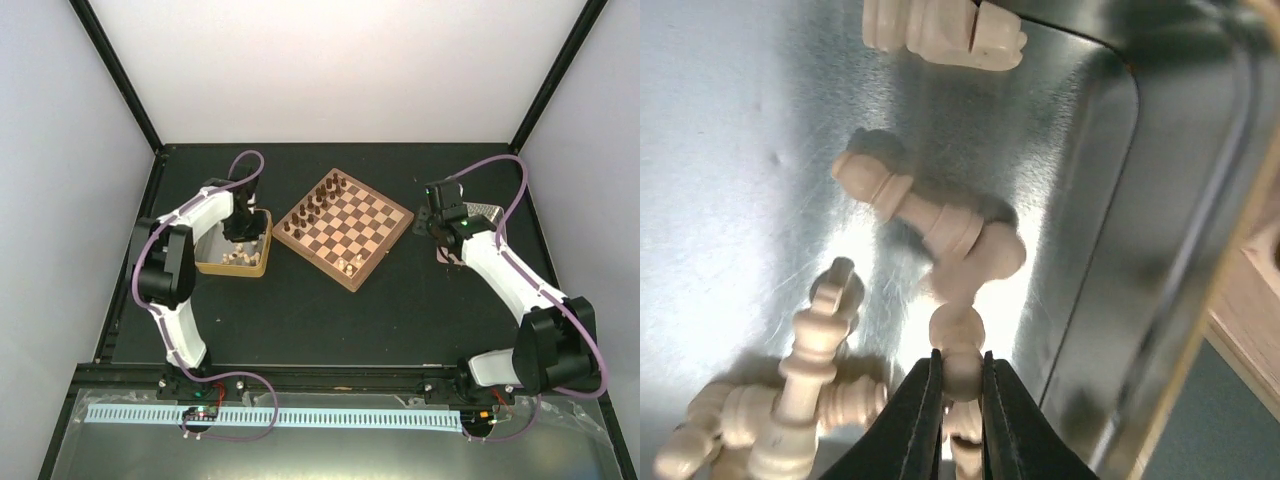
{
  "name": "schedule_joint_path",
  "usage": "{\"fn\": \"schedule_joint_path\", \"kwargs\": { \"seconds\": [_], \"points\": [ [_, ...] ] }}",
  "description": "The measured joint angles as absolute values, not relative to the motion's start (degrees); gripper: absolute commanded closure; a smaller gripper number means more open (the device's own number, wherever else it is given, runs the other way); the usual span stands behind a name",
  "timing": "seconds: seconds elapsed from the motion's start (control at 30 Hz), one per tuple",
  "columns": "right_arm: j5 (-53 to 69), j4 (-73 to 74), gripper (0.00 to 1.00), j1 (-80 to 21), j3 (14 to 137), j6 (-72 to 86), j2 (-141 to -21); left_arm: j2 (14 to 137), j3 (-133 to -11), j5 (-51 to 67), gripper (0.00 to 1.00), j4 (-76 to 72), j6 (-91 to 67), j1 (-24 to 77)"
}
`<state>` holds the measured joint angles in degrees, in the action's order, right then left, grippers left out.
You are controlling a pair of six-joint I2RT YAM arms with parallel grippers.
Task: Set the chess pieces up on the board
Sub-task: Pick up the chess piece from the storage box, then place the chess piece on the chessboard.
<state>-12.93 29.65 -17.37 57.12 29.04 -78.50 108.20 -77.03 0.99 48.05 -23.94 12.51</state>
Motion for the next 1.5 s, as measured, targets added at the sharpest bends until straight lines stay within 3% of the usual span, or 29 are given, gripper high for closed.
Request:
{"fn": "schedule_joint_path", "kwargs": {
  "seconds": [0.43,0.83,1.13,1.5],
  "points": [
    [-10.07,25.98,0.74,-17.37,55.55,32.58,-73.52,93.86,-79.83,4.84,0.95,49.58,-23.11,24.47],
    [-7.38,26.06,0.74,-17.37,53.54,33.76,-73.56,112.55,-92.44,10.61,0.93,46.98,-15.55,41.01],
    [-7.05,26.44,0.74,-17.37,52.82,33.56,-73.60,121.36,-99.98,9.82,0.93,47.22,-13.04,42.85],
    [-6.94,26.65,0.74,-17.37,52.23,33.52,-73.63,121.64,-99.07,6.72,0.93,49.91,-12.14,42.83]
  ]
}}
